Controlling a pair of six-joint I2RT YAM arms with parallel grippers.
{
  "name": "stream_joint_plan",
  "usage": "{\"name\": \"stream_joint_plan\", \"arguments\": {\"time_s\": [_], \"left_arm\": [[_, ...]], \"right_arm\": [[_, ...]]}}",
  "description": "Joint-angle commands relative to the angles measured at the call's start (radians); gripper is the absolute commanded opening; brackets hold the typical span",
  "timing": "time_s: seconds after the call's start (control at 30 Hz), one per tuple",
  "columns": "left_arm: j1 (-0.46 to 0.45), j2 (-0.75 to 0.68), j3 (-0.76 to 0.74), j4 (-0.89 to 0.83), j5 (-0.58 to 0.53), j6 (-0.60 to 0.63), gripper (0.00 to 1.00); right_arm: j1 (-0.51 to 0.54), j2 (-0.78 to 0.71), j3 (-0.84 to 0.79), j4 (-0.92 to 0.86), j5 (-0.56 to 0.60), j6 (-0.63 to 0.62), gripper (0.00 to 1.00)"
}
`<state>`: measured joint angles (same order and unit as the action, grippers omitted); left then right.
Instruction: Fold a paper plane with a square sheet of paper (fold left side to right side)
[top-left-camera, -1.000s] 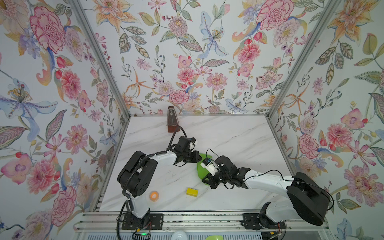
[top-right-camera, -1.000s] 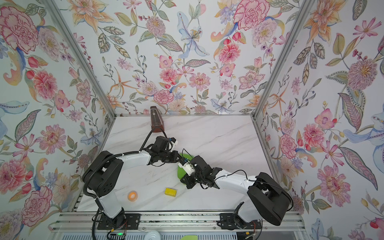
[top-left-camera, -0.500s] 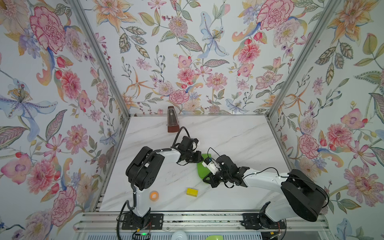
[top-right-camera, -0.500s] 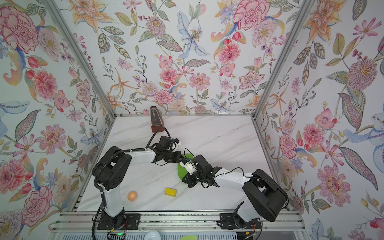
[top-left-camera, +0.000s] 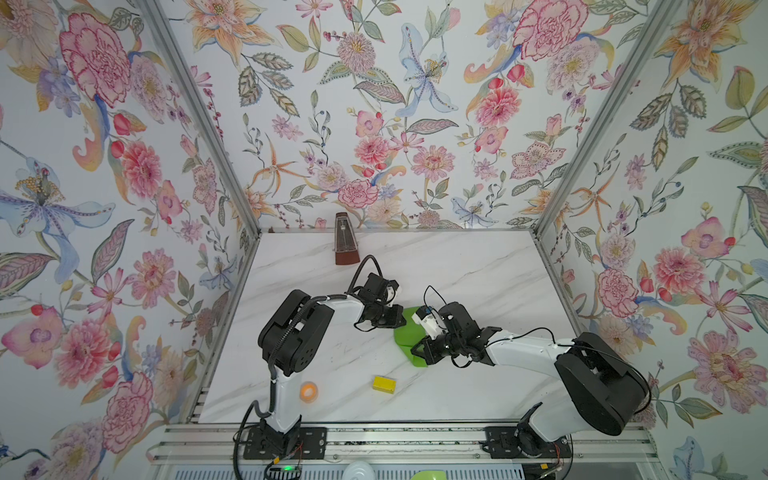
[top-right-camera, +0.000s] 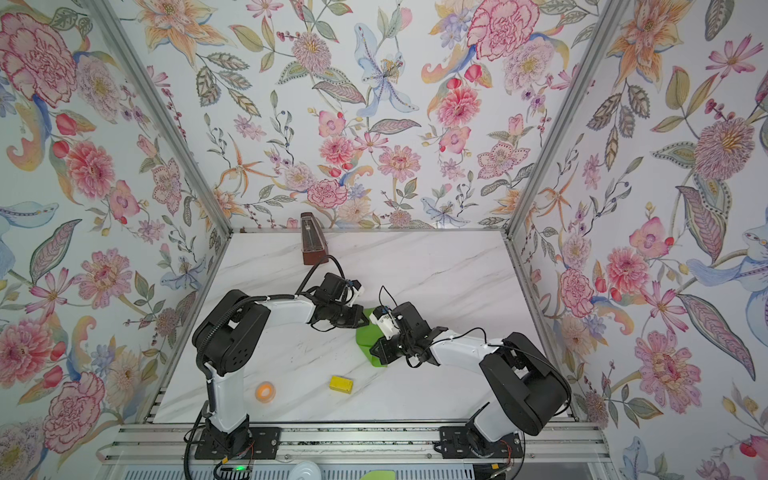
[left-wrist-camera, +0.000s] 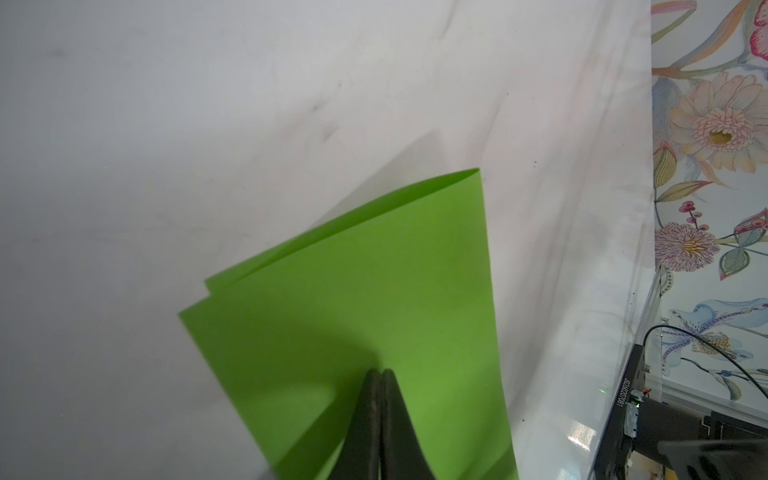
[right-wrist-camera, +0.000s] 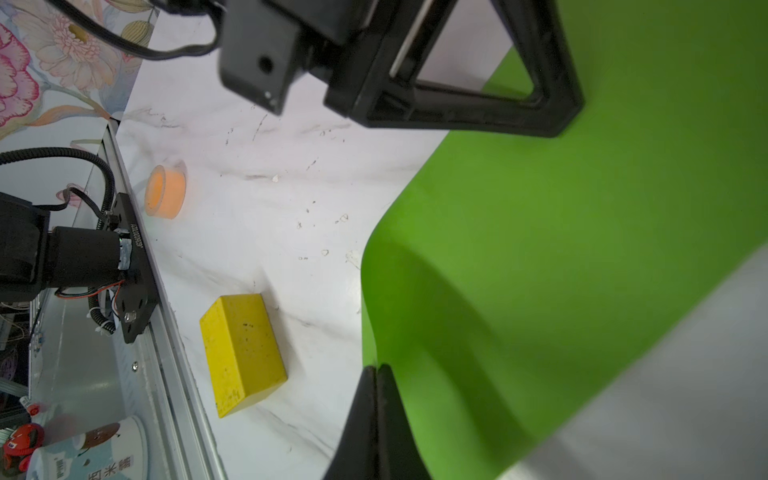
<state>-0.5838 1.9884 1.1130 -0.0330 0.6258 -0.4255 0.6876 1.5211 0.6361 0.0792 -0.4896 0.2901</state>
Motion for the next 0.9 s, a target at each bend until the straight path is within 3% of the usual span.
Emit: {"name": "stream_joint_plan", "arguments": {"time_s": [0.0, 0.87], "left_arm": [[-0.007, 0.035, 0.014, -0.053, -0.009, 0.039, 0.06], [-0.007, 0.061, 0.048, -0.125, -0.011, 0.096, 0.03]], "right_arm": [[-0.024, 0.023, 0.029, -0.013, 0.0, 0.027, 0.0], [-0.111, 0.099, 0.066, -0.029, 0.051, 0.034, 0.0]]}}
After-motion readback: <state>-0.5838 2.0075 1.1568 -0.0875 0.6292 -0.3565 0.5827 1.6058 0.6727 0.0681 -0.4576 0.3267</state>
